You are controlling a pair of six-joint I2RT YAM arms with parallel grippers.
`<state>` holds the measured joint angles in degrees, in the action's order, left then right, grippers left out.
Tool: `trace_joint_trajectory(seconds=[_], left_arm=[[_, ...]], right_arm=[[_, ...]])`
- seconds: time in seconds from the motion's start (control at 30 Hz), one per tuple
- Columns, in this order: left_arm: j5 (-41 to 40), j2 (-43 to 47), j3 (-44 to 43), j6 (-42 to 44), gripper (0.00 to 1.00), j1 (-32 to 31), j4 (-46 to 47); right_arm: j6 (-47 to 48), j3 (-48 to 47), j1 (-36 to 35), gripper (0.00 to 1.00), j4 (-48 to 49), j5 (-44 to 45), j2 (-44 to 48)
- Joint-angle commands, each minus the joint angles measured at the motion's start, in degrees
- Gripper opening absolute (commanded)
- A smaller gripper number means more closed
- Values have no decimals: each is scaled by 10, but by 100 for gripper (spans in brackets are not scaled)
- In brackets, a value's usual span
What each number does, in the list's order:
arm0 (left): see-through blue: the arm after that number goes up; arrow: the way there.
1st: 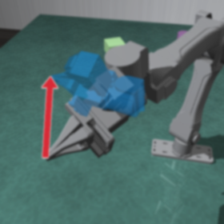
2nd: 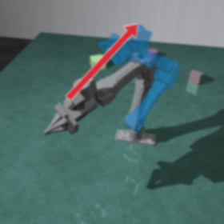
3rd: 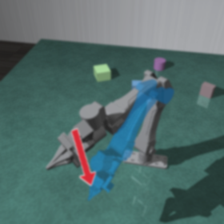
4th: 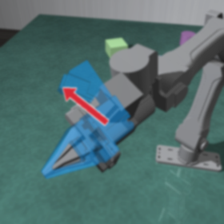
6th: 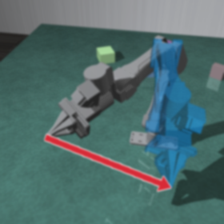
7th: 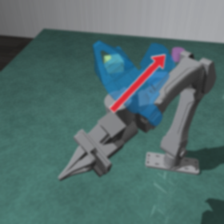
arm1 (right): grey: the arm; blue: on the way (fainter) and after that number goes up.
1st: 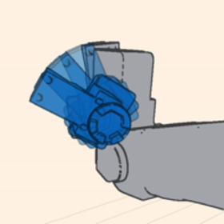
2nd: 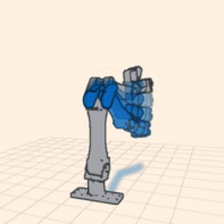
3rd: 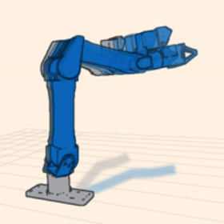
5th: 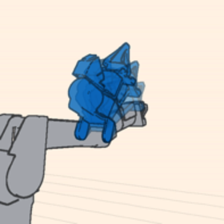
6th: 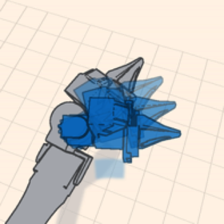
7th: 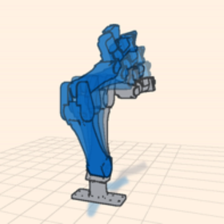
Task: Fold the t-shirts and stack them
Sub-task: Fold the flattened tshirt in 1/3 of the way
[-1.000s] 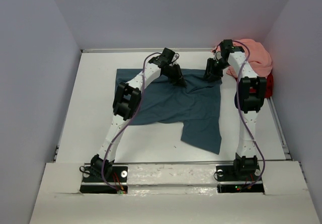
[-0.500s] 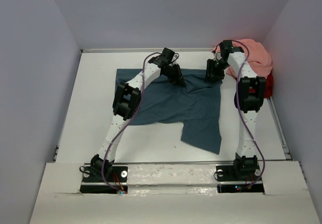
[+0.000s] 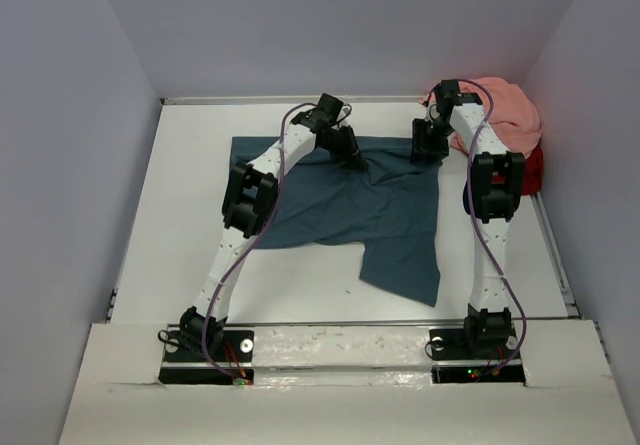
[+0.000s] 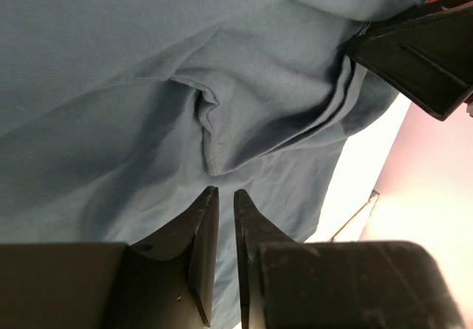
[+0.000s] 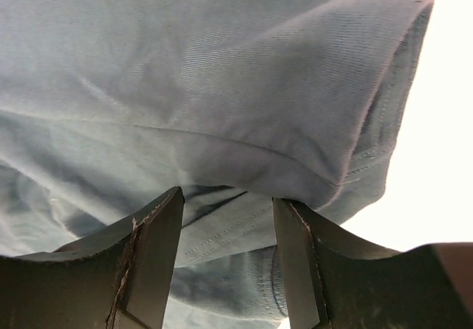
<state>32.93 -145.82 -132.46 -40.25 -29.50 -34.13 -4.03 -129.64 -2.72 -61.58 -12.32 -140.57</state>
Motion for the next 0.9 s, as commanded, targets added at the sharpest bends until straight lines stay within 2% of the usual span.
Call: trace_joint_trajectory(seconds=[0.0,0.4,0.43,0.5,0.57,0.6,0.77,0.87], left_arm=[[20,9,-6,14,24,3,-5],[16,11,-2,18,24,7,-9],[16,11,-2,18,24,7,-9],[16,10,-2,17,24,7,-9],[17,9,-2,15,24,7,-7],[18,8,-2,13,24,7,-5],[19,5,-5,10,24,7,-2],[19,6,-6,10,24,7,-2]], right_arm=[[11,-2,-4,57,-7,40,1],[12,-25,-4,57,-6,36,-15],[11,-25,-4,54,-7,34,-15],[10,-21,-4,36,-9,30,-13],[10,-17,-4,25,-8,30,-9],[9,-16,-4,16,-8,31,-8],[5,-14,-4,12,-7,32,-3],[3,-13,-4,0,-9,33,-1]])
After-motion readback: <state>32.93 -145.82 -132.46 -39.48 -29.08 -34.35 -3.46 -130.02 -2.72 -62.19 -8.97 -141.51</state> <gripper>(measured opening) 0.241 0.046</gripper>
